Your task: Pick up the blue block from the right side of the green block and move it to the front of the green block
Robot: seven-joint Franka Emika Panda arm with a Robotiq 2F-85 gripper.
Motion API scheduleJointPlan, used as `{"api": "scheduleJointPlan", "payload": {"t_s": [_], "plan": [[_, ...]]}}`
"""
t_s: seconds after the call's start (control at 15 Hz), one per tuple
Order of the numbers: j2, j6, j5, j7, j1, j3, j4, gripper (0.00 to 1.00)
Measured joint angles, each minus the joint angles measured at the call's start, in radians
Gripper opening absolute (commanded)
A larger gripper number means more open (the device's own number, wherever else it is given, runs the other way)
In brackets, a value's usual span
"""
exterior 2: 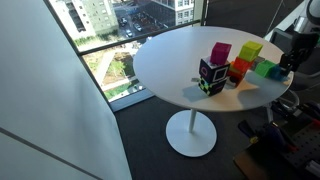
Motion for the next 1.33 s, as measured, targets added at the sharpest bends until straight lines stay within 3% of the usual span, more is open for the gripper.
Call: {"api": "scheduleJointPlan", "payload": {"t_s": [0.87,0.93,1.0,1.2,1.33], "plan": [[0.007,0.0,0.0,0.047,0.013,0.009,0.001,0.32],[0.007,0.0,0.0,0.05,0.013,0.009,0.001,0.71],[0.008,0.001,0.0,0.052,0.013,0.009,0.001,0.83],[0.009,0.007,0.0,0.053,0.013,0.009,0.001,1.0],[0.01,0.01,0.0,0.053,0.013,0.01,0.001,1.0]]}}
